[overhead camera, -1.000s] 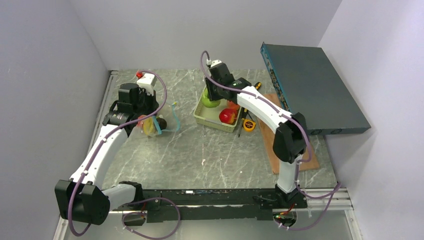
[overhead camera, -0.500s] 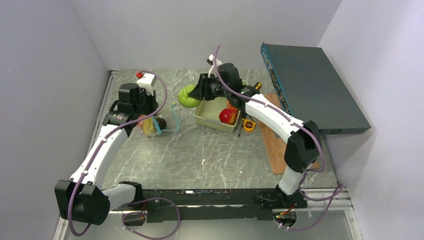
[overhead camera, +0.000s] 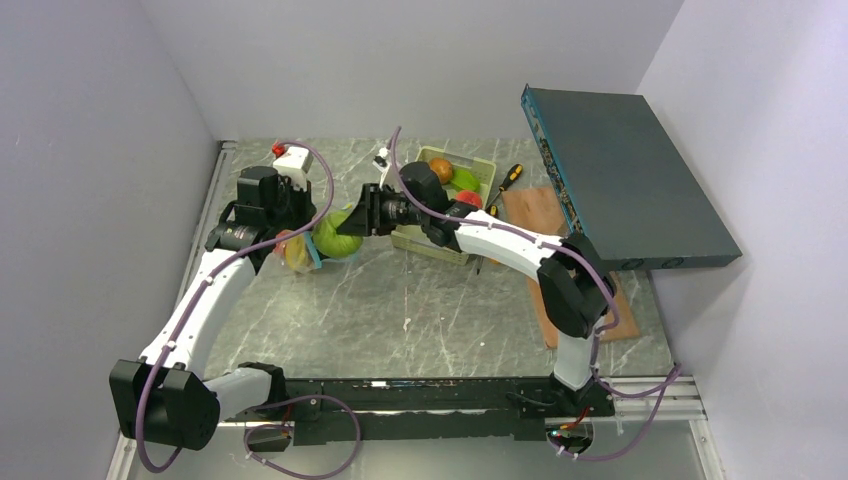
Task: Place the food in the zip-top bag and seal the zipper
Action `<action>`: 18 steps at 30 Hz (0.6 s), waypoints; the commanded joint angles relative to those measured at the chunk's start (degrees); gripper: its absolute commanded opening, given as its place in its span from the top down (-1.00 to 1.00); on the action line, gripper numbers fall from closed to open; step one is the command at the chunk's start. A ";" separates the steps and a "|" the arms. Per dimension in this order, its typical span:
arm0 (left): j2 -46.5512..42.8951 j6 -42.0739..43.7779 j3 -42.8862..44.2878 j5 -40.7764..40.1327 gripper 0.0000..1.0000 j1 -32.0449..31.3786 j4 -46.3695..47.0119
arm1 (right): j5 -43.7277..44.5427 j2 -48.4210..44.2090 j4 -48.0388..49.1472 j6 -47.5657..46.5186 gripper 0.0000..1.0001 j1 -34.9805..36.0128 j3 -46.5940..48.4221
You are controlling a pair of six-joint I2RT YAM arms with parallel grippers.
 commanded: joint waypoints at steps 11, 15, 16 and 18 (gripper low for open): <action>-1.36 0.32 1.04 1.26 1.00 -0.26 0.78 | 5.91 9.92 12.22 8.86 1.00 -0.15 5.16; -1.24 0.14 1.19 2.27 1.00 -0.35 0.76 | 7.30 12.12 11.00 9.32 1.00 0.11 8.66; -1.23 0.11 1.09 2.51 1.00 -0.43 0.84 | 7.35 12.91 10.54 9.41 1.00 0.25 9.75; -1.22 0.05 0.98 3.36 1.00 -0.39 1.23 | 7.40 14.26 9.95 9.76 0.91 0.64 11.85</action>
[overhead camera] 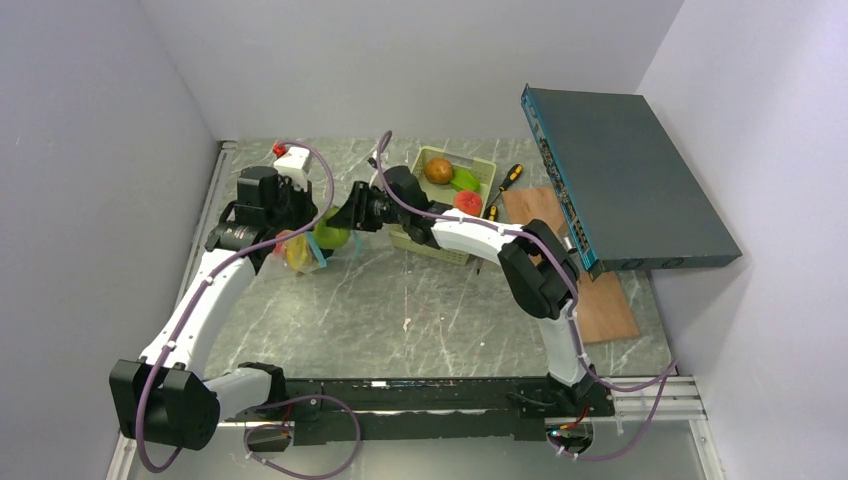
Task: Place the food in the zip-top bag and seal the zipper
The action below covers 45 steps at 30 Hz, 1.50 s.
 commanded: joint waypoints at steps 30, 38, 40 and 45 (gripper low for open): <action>-2.71 -1.41 0.35 -1.14 1.00 -0.44 1.75 | 1.99 2.07 -9.75 -6.93 -0.78 2.97 12.16; -2.87 -1.32 0.39 -1.63 1.00 -0.44 1.64 | 0.92 -2.60 -11.51 -7.56 -0.81 1.37 7.88; -2.96 -1.24 0.34 -1.66 1.00 -0.44 1.73 | 0.90 -3.79 -12.01 -8.38 -0.78 0.99 6.49; -2.85 -1.14 0.39 -1.79 1.00 -0.44 1.66 | 3.62 -7.51 -16.69 -13.47 -0.68 0.19 3.72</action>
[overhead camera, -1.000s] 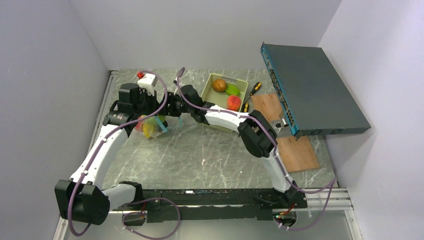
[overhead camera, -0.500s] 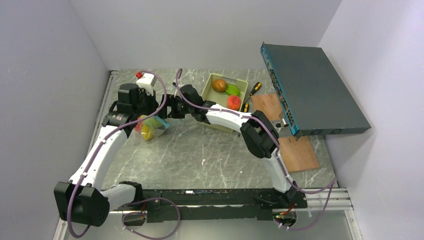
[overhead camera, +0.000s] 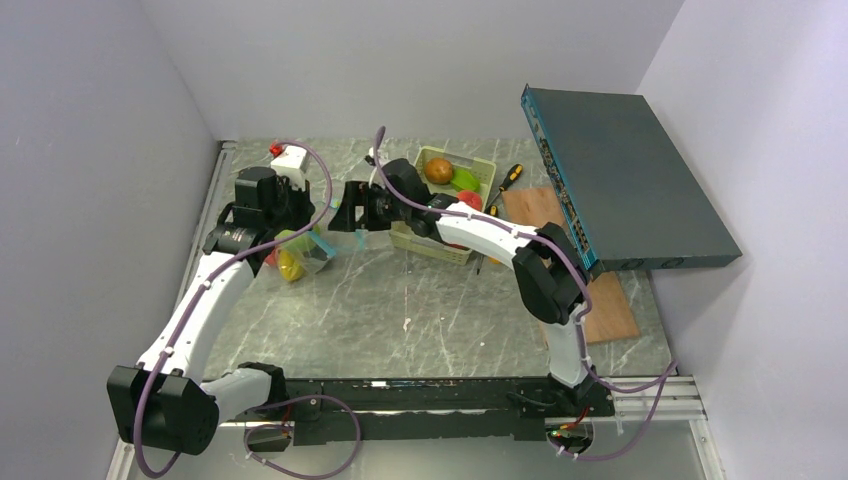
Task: Place the food in the zip-top bag and seal the zipper
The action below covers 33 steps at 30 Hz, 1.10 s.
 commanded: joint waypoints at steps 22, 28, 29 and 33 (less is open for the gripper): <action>-1.31 -0.46 0.95 -0.42 1.00 -0.24 1.22 | 58.23 -19.78 -31.05 -18.74 -0.99 -1.40 -10.01; -1.03 -0.51 0.90 -0.20 1.00 -0.24 1.05 | 60.72 -17.74 -33.30 -16.60 -0.99 -1.35 -9.39; -1.03 -0.47 0.92 -0.26 1.00 -0.22 1.06 | 60.61 -17.50 -33.19 -16.54 -0.99 -1.33 -9.35; -0.99 -0.38 0.88 -0.38 1.00 -0.24 1.02 | 60.70 -16.00 -33.56 -16.32 -0.99 -1.35 -9.38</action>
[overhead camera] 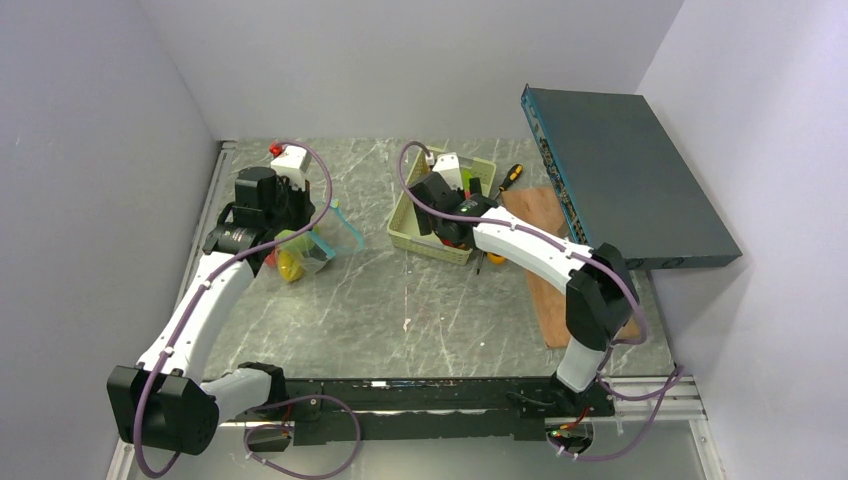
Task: Place the food in the zip-top bag and seal the zipper
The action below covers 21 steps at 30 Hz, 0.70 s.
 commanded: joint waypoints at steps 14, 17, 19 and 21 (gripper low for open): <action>-0.43 -0.42 1.21 0.00 1.00 -0.24 0.84 | -0.22 4.39 0.39 0.84 -0.83 -0.11 -0.87; -0.50 -0.42 1.17 0.02 1.00 -0.24 0.91 | -0.36 4.87 0.31 1.02 -0.79 -0.39 -0.96; -0.51 -0.42 1.22 0.01 1.00 -0.24 0.91 | -0.64 5.00 0.58 1.03 -0.76 -0.54 -1.28; -0.46 -0.42 1.21 0.10 1.00 -0.24 0.86 | -1.32 5.02 0.77 1.03 -0.73 -0.86 -1.65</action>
